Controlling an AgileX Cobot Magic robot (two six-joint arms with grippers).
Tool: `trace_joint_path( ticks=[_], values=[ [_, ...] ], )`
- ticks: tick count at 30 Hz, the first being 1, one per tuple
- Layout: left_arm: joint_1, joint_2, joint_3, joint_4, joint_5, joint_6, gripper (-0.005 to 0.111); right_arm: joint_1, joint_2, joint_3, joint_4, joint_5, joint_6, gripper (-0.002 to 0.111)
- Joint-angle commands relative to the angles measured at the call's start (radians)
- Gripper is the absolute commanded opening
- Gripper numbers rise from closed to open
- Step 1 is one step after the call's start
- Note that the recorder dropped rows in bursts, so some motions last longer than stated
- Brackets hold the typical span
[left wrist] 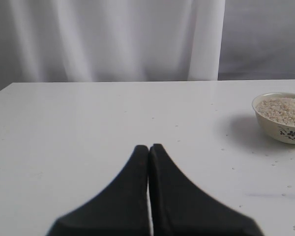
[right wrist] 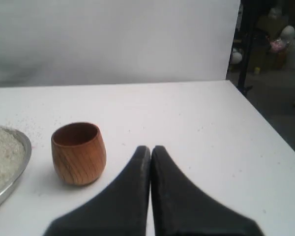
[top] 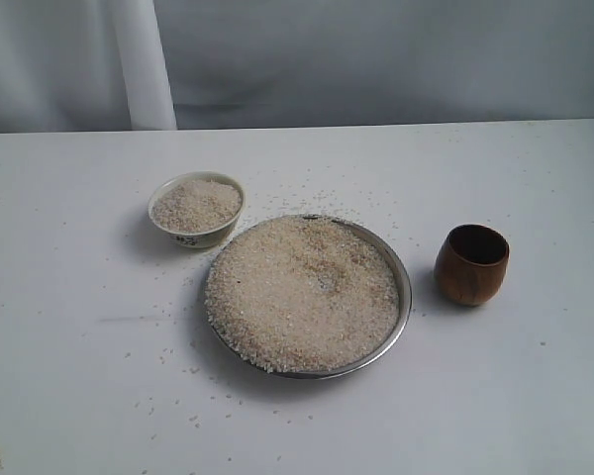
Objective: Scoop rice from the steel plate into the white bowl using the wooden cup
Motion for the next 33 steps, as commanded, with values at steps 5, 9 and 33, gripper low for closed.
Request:
trace_joint_path(
  ticks=[5, 9, 33],
  values=[
    [-0.003, -0.003, 0.002, 0.0, -0.006, -0.004, 0.0, -0.007, -0.006, 0.005, 0.021, 0.073, -0.001, 0.0],
    [-0.003, -0.003, 0.002, 0.0, -0.006, -0.004, 0.0, -0.007, -0.006, 0.005, 0.024, 0.073, -0.001, 0.0],
    [-0.003, -0.003, 0.002, 0.0, -0.006, -0.004, 0.0, -0.007, -0.006, 0.005, 0.024, 0.073, 0.001, 0.0]
  ],
)
